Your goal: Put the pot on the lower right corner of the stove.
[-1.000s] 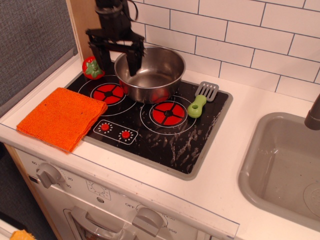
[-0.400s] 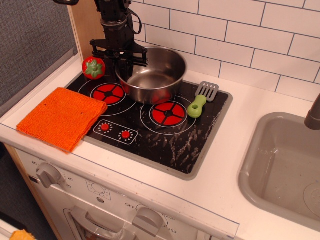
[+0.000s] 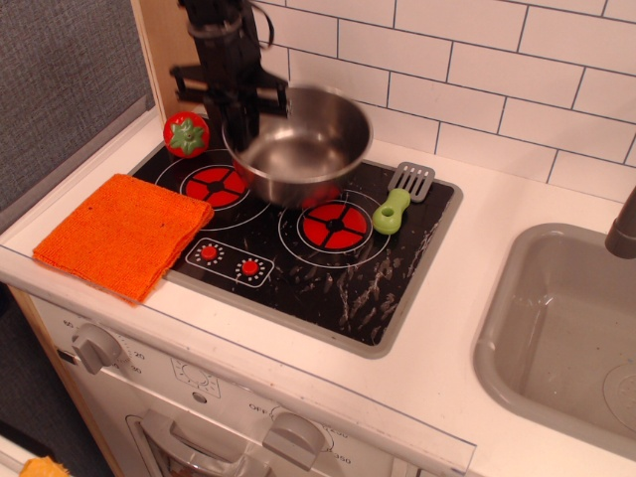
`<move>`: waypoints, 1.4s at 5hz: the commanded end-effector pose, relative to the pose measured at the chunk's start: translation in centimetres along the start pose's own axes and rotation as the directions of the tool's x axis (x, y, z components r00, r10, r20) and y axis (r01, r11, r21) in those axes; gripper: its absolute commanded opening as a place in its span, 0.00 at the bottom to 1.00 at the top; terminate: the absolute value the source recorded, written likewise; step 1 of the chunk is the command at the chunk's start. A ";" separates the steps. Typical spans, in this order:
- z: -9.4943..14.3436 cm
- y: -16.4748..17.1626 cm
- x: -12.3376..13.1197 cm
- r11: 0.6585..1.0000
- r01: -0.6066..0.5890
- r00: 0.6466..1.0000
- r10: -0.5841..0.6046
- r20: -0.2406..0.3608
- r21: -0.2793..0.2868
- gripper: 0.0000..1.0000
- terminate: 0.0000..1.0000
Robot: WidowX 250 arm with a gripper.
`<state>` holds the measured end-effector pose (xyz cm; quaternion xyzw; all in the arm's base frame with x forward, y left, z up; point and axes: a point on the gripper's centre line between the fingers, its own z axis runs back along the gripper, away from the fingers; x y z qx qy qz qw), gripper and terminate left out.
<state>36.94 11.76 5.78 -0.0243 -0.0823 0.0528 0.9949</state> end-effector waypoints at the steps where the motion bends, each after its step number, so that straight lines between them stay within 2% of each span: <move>1: 4.6 -3.5 -4.1 0.996 0.069 0.993 -0.064 0.096 -0.053 0.00 0.00; 2: 3.3 -5.1 -6.6 0.991 0.132 0.990 -0.131 0.044 -0.023 0.00 0.00; 3: 2.1 -6.2 -7.8 0.984 0.179 0.984 -0.179 0.005 -0.003 0.00 0.00; 7: -1.5 -8.6 -8.8 0.964 0.266 0.961 -0.262 -0.090 0.027 0.00 0.00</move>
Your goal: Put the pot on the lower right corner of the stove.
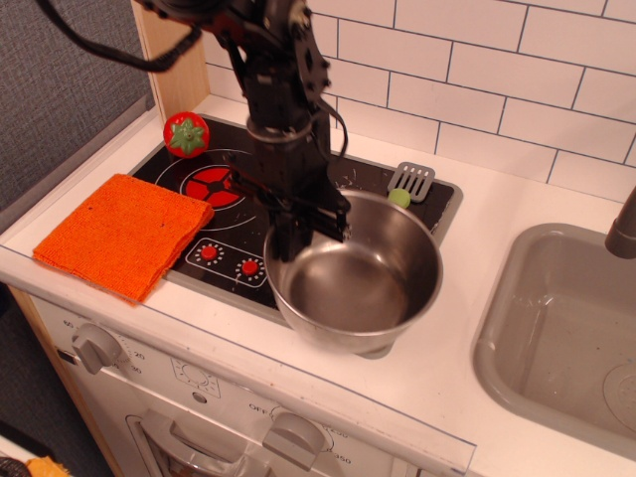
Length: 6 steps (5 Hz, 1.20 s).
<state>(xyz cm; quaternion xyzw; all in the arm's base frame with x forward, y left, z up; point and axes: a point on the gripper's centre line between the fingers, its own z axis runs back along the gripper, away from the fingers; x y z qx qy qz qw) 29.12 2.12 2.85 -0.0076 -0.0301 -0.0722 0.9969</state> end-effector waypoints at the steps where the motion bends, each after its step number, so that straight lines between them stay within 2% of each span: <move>1: 0.9 0.2 0.3 0.999 0.009 1.000 -0.010 0.019 0.044 1.00 0.00; 3: 4.2 0.5 0.1 0.999 -0.022 0.995 0.018 0.100 0.040 1.00 0.00; 4: 5.6 0.7 -0.3 0.996 -0.087 0.989 0.082 0.119 0.031 1.00 0.00; 5: 6.5 0.7 -0.6 0.989 -0.137 0.984 0.131 0.125 0.047 1.00 0.00; 6: 6.7 1.0 -0.7 0.990 -0.138 0.985 0.133 0.114 0.037 1.00 0.00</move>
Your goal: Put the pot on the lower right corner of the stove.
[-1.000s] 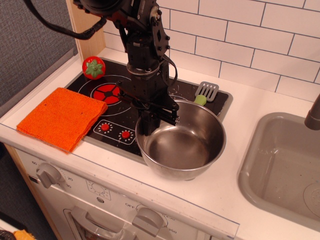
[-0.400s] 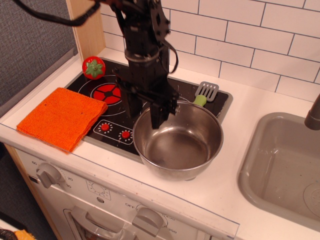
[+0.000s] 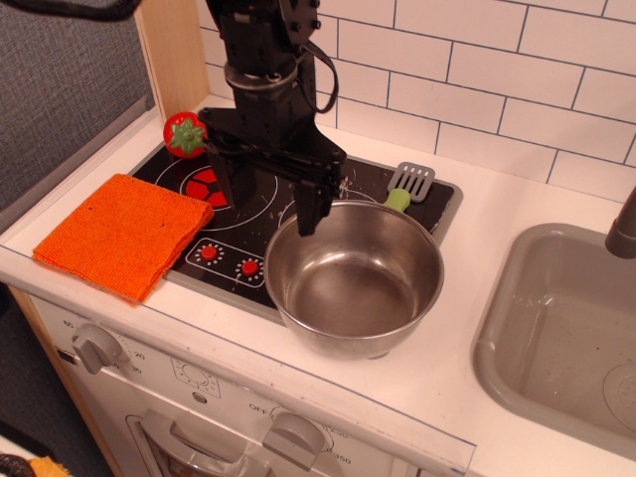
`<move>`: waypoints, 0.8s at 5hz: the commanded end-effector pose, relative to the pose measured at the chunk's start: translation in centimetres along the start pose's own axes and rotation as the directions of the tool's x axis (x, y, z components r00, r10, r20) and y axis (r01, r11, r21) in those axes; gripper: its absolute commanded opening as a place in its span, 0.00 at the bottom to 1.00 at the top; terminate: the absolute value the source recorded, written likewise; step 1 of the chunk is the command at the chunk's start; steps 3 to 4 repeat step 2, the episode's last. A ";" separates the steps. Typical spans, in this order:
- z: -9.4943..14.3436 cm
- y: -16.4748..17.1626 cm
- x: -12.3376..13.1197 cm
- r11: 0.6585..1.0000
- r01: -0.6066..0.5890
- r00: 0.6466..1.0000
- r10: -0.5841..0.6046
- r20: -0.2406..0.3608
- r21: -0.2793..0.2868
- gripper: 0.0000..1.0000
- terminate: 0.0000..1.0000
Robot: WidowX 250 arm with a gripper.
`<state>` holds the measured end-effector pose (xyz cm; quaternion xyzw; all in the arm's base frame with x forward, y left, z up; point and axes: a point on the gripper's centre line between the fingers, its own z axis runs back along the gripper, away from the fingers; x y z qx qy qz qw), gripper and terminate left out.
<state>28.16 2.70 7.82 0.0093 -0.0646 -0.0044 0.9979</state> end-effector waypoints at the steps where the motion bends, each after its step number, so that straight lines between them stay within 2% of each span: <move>1: 1.6 0.7 0.3 1.000 -0.004 0.999 0.004 0.044 -0.001 1.00 0.00; 2: 1.6 0.7 0.3 1.000 -0.004 0.999 0.004 0.044 -0.001 1.00 1.00; 4: 1.6 0.7 0.3 1.000 -0.004 0.999 0.004 0.044 -0.001 1.00 1.00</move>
